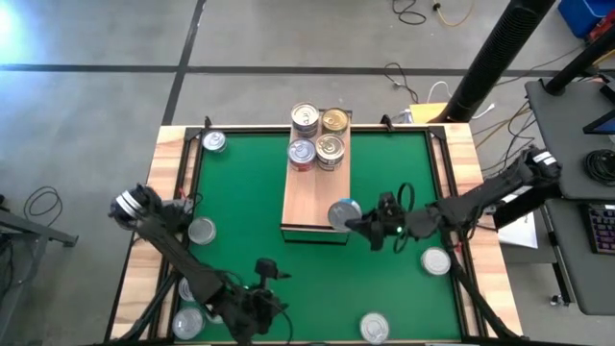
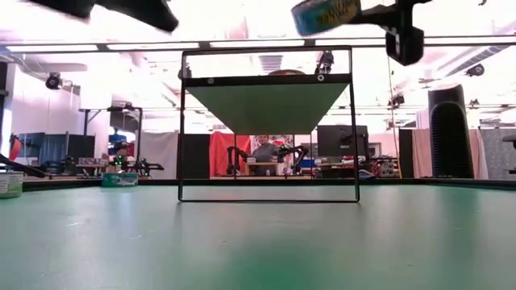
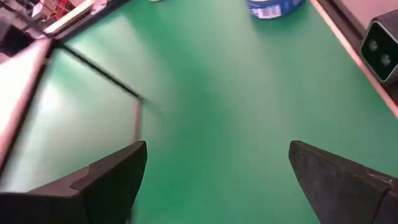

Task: Stack canned seafood by type on shelf
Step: Put the yellow blue tuna can on the shelf

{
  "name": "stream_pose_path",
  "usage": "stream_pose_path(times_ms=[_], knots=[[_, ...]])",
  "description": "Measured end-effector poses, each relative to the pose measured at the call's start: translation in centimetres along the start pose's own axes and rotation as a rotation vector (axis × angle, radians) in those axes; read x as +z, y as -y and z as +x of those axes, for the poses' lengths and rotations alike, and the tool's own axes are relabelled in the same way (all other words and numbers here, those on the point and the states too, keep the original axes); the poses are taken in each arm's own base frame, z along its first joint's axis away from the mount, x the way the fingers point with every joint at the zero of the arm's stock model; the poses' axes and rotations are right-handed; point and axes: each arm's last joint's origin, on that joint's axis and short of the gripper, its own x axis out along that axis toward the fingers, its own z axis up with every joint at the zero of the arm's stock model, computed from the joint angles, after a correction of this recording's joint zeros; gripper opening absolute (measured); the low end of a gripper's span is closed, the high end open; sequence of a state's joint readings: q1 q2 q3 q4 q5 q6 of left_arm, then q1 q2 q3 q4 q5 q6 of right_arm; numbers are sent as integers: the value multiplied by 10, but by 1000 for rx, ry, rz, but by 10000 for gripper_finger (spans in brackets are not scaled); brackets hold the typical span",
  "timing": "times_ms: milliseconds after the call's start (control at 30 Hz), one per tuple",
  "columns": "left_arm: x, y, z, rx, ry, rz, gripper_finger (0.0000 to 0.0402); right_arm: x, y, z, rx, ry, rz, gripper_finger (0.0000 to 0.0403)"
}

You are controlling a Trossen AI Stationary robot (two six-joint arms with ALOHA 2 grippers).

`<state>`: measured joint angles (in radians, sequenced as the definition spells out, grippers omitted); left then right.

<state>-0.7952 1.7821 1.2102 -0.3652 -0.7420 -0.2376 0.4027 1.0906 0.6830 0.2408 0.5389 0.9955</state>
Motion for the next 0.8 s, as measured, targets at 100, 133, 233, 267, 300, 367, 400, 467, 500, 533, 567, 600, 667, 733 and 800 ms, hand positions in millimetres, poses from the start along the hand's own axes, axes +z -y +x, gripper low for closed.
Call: stream_pose_path(times_ms=[100,133,233,267,300,367,400,467,500,533,567,600,667,733,800], knots=[[9,-24,-22,-17,8,-2,378,17,4,-2,41,-52,48,134],[14,-33,-28,-19,25,2,378,21,8,-3,30,-69,55,134],[30,-63,-41,5,110,34,378,30,23,-5,-69,-96,39,134],[37,-74,-42,23,153,48,378,32,30,-5,-103,-110,36,134],[44,-86,-43,47,193,60,378,34,35,-5,-127,-123,44,134],[55,-109,-39,101,257,81,378,38,46,-5,-130,-146,72,134],[59,-121,-35,117,280,84,378,40,50,-5,-121,-149,82,134],[62,-145,-24,152,294,85,378,46,54,-5,-87,-132,94,134],[63,-158,-18,173,298,70,378,49,56,-6,-76,-124,101,134],[63,-170,-12,194,301,50,378,52,59,-6,-76,-123,103,134],[63,-181,-6,216,301,24,378,54,63,-6,-78,-127,108,134],[61,-193,1,238,296,-3,378,56,67,-6,-77,-131,117,134],[57,-209,15,255,285,-37,378,61,76,-3,-66,-149,158,134],[53,-219,29,233,277,-43,378,66,82,1,-29,-160,213,134],[50,-223,40,144,298,-29,378,69,86,6,-10,-180,256,134]])
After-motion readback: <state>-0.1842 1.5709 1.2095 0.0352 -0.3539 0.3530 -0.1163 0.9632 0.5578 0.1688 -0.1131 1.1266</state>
